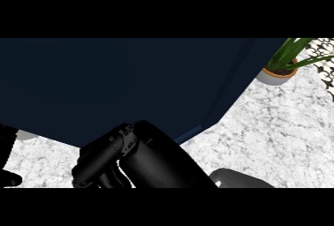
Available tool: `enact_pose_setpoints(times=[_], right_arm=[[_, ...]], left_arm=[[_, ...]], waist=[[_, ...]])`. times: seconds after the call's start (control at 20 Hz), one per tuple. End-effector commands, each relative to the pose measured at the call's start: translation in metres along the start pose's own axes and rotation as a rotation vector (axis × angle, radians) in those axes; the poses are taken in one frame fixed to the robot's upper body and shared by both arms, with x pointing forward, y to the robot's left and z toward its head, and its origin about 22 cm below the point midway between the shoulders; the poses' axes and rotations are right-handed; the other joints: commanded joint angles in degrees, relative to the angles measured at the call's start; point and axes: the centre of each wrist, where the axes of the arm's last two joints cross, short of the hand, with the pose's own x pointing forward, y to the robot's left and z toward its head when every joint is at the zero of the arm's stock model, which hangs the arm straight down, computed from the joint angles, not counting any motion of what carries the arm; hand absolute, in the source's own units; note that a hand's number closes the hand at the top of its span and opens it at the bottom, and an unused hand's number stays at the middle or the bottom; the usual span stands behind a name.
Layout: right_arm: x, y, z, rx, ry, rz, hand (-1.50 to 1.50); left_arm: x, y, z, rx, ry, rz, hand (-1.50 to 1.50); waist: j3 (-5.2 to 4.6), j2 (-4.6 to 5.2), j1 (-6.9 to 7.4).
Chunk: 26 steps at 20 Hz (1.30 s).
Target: Pick up the wine, place it into the cabinet and close the cabinet
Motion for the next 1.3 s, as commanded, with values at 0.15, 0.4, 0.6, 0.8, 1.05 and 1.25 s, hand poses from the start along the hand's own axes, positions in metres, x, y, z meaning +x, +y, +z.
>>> enact_pose_setpoints(times=[0.15,0.4,0.6,0.8,1.05,1.25], right_arm=[[-0.011,-0.021,-0.067,-0.045,0.039,-0.071,1.5],[-0.016,-0.037,-0.073,-0.075,0.074,-0.145,1.5],[-0.04,-0.06,-0.082,-0.147,0.09,-0.14,1.5],[-0.045,-0.075,-0.095,-0.151,0.114,-0.132,1.5],[-0.097,-0.091,-0.097,-0.185,0.113,-0.066,1.5],[-0.103,-0.127,-0.086,-0.198,0.136,-0.057,1.5]], left_arm=[[-0.006,-0.001,-0.006,0.017,-0.014,-0.018,-1.5],[-0.01,0.016,0.015,0.025,0.004,-0.008,-1.5],[0.019,0.02,0.008,0.019,-0.024,-0.031,-1.5],[0.002,0.013,0.0,0.043,-0.009,-0.013,-1.5],[-0.001,0.018,0.002,0.024,0.006,-0.003,-1.5],[0.011,0.031,0.0,0.024,-0.019,-0.002,-1.5]], waist=[[0.13,0.18,-1.04],[0.14,-0.03,-1.84],[0.18,-0.08,-1.63],[0.17,-0.07,-1.78],[0.16,0.12,-1.4],[0.15,0.22,-1.59]])
